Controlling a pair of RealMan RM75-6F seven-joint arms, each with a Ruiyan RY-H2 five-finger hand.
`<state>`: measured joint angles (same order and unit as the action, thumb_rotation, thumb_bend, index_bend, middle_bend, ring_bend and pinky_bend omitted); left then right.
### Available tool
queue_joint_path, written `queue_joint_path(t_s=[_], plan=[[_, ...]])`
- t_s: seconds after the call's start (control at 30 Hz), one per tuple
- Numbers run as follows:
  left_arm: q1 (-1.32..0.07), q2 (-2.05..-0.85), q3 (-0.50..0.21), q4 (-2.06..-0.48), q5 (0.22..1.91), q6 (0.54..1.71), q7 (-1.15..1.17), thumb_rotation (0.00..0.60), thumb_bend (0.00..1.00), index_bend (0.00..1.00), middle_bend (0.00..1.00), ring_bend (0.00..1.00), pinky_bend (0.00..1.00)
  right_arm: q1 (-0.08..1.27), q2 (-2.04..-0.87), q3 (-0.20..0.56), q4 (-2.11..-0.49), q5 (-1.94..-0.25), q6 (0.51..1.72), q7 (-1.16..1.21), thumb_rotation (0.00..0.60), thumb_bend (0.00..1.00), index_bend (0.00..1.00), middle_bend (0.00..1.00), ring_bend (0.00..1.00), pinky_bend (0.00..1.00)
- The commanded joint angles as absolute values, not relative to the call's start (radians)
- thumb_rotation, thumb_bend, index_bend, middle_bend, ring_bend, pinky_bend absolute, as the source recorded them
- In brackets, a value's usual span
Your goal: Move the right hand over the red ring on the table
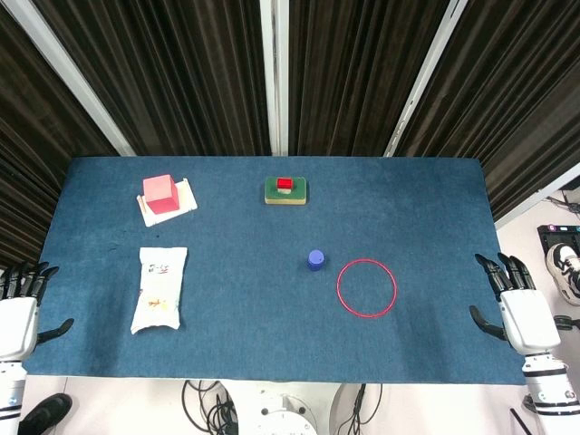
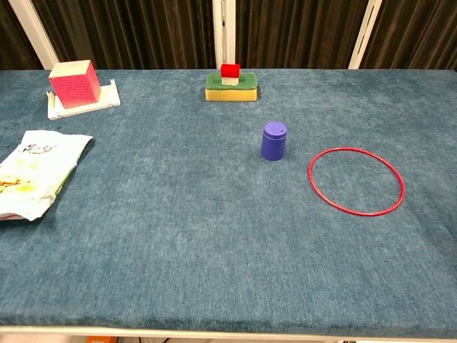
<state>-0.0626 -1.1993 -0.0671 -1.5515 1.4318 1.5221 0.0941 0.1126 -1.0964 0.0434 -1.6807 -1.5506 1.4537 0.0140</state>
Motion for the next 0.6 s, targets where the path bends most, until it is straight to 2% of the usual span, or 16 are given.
queue_joint_path(t_s=[0.03,0.3,0.53,0.6], plan=[[-0.063,-1.200,-0.066,-1.550,1.433,1.520,0.091,0.600,0.09,0.17,0.11,0.00,0.00,0.113,-1.097,0.042,-1.681,-1.552,1.452,0.013,0.600,0.26,0.08,0.16,0.00,0.00],[-0.062,-1.201,-0.060,-1.553,1.448,1.520,0.084,0.600,0.09,0.17,0.11,0.00,0.00,0.150,-1.099,0.023,-1.680,-1.592,1.391,0.001,0.600,0.26,0.10,0.16,0.00,0.00],[-0.069,-1.200,-0.057,-1.562,1.468,1.518,0.087,0.600,0.09,0.17,0.11,0.00,0.00,0.270,-1.174,0.005,-1.613,-1.630,1.198,-0.057,0.600,0.27,0.37,0.18,0.00,0.00],[-0.071,-1.199,-0.054,-1.564,1.471,1.514,0.089,0.600,0.09,0.17,0.11,0.00,0.00,0.295,-1.212,0.006,-1.573,-1.632,1.163,-0.074,0.600,0.27,0.40,0.19,0.00,0.00]])
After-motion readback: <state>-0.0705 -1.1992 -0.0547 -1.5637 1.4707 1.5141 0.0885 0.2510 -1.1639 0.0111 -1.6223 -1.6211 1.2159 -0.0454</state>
